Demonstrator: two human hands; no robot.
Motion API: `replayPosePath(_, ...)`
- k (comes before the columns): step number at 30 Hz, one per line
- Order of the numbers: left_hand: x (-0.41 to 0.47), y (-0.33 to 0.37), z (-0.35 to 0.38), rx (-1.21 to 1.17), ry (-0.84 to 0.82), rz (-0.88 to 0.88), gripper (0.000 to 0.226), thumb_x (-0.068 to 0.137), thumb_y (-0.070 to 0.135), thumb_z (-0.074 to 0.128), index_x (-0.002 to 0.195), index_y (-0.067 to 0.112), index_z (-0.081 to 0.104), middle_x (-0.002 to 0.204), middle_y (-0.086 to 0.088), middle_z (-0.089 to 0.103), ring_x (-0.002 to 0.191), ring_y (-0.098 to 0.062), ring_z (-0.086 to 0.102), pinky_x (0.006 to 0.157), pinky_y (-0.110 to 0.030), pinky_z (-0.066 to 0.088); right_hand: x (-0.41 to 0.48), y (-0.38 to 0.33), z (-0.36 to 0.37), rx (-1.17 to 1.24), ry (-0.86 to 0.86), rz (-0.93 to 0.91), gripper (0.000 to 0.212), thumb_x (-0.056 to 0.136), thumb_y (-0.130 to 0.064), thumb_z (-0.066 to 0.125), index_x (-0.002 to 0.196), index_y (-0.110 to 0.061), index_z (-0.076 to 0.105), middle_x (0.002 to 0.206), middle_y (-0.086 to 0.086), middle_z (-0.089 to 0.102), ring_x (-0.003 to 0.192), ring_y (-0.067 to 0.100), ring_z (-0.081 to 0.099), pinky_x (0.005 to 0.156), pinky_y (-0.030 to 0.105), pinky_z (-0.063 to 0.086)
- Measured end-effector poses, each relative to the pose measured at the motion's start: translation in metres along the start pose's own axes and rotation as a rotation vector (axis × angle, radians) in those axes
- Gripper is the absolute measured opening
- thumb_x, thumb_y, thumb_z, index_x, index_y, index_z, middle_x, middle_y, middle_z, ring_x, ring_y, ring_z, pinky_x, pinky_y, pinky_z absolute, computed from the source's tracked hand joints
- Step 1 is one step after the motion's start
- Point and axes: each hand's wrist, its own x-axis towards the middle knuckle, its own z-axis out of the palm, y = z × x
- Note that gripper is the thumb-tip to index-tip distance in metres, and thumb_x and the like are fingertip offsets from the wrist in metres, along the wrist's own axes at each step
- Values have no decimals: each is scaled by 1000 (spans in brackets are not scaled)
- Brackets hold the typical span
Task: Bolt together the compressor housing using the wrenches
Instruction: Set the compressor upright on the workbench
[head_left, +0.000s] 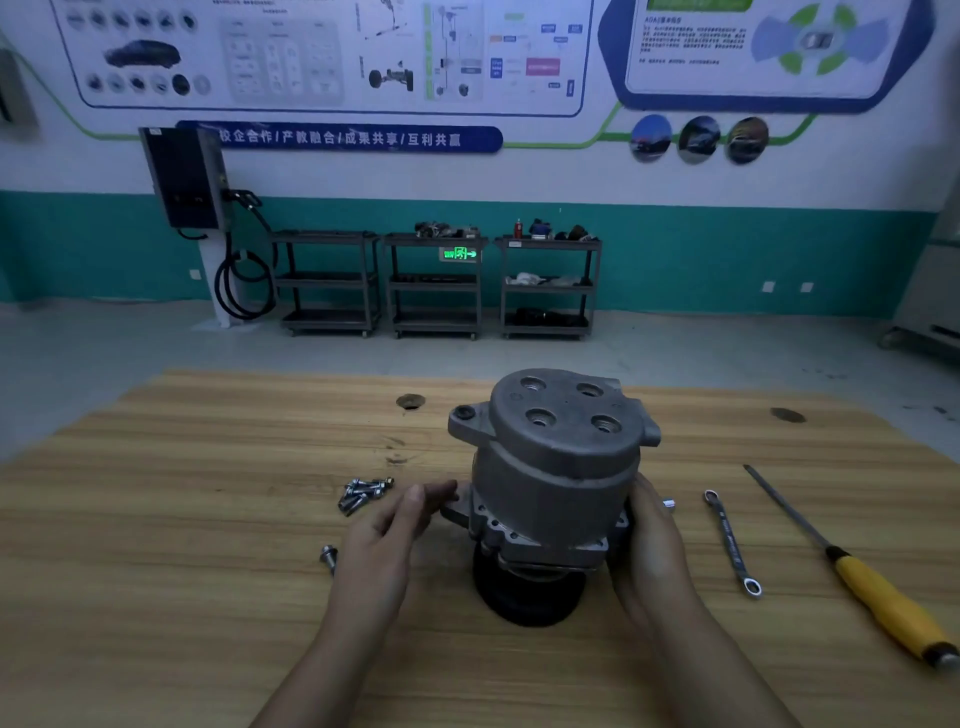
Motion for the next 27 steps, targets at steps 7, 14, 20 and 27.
replayPosePath(7, 12, -16, -41, 1408, -21, 72, 29, 89, 33, 54, 118, 30, 59, 120, 7, 56, 108, -17, 49, 88, -29, 43, -1, 0, -1, -86, -67, -78, 28, 96, -14, 41, 100, -12, 68, 105, 8, 71, 100, 24, 65, 84, 45, 49)
replayPosePath(14, 17, -20, -42, 1523, -148, 137, 22, 91, 40, 50, 109, 32, 59, 113, 13, 59, 109, -13, 41, 88, -21, 35, 4, 3, -5, -183, -40, -112, 31, 96, -16, 38, 95, -18, 69, 100, 8, 71, 101, 28, 64, 85, 51, 49)
replayPosePath(20, 20, 18, -23, 1016, -25, 125, 18, 87, 24, 65, 75, 32, 53, 80, 12, 63, 78, -3, 58, 60, -13, 41, 7, 5, -9, -215, -65, -101, 32, 97, -22, 37, 97, -26, 69, 102, 2, 71, 97, 21, 67, 75, 44, 53)
replayPosePath(27, -3, 119, 23, 520, 343, 575, 16, 80, 31, 65, 73, 42, 55, 67, 16, 61, 57, -5, 53, 44, -13, 39, 8, 6, -8, -207, -79, -69, 29, 94, -23, 40, 90, -25, 69, 95, 5, 71, 88, 20, 67, 65, 35, 49)
